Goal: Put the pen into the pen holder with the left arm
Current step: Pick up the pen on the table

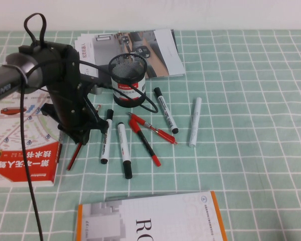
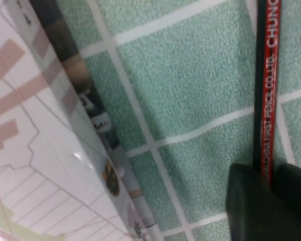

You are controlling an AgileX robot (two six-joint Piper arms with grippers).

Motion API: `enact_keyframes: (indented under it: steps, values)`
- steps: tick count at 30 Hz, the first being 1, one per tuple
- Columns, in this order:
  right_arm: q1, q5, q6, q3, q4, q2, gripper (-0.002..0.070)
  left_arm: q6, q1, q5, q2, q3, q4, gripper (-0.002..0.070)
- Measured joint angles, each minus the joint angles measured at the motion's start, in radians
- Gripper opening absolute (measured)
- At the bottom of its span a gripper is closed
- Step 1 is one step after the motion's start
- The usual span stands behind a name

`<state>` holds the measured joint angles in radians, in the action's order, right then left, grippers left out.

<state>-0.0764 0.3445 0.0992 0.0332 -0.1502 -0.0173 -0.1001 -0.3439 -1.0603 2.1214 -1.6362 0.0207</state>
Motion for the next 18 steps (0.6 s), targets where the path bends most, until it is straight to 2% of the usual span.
enact_keyframes:
  steps: [4, 12, 18]
  values:
    - [0.000, 0.000, 0.000, 0.000, 0.000, 0.000, -0.0020, -0.004, 0.000, 0.000, 0.000, 0.000, 0.002, 0.0031]
    - [0.000, 0.000, 0.000, 0.000, 0.000, 0.000, -0.0020, -0.041, 0.000, -0.012, -0.006, 0.000, 0.002, 0.0025]
    - [0.000, 0.000, 0.000, 0.000, 0.000, 0.000, -0.0020, -0.050, 0.000, -0.014, -0.124, 0.009, -0.007, 0.0025]
